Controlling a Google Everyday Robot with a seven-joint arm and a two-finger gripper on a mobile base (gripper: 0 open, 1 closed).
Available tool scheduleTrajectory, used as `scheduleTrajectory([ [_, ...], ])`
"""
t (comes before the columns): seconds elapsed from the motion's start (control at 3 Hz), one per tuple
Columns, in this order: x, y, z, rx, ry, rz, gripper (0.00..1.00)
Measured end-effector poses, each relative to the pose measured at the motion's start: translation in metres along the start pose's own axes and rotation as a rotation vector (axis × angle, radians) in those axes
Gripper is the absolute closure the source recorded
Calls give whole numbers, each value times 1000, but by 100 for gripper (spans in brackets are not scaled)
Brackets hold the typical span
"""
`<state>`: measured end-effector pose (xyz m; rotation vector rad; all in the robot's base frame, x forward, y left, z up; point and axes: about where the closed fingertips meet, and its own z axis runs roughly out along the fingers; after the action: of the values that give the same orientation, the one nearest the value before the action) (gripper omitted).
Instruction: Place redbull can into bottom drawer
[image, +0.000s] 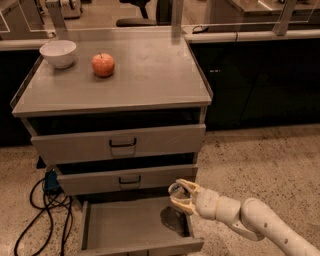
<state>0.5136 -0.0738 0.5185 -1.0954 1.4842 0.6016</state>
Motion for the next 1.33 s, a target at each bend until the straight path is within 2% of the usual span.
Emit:
scheduleTrajectory([
  [0.33, 37, 6, 13, -63, 40, 25, 100],
  [0.67, 118, 19, 44, -160, 85, 80, 100],
  [1.0, 192, 38, 81, -224, 104, 122, 100],
  [1.33, 224, 38, 98, -215, 106, 153, 100],
])
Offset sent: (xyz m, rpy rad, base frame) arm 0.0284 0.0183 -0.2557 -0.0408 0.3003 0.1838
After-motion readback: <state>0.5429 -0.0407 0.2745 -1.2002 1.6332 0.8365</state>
